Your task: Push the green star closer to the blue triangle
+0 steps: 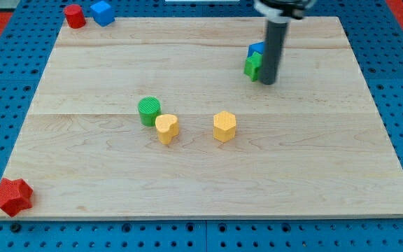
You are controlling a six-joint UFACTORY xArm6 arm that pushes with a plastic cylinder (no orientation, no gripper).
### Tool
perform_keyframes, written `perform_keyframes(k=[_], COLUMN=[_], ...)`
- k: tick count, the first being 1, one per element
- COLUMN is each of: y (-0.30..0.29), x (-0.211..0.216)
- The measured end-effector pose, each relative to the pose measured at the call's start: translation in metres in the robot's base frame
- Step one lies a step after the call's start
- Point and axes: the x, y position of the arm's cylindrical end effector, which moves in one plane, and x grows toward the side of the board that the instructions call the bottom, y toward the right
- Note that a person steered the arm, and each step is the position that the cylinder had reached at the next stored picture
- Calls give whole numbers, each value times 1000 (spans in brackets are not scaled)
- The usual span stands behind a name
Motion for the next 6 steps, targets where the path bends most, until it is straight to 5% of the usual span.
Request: perform_keyframes(k=[1, 3, 5, 6], y=[16, -84, -19, -33], x=[-4, -5, -27, -45])
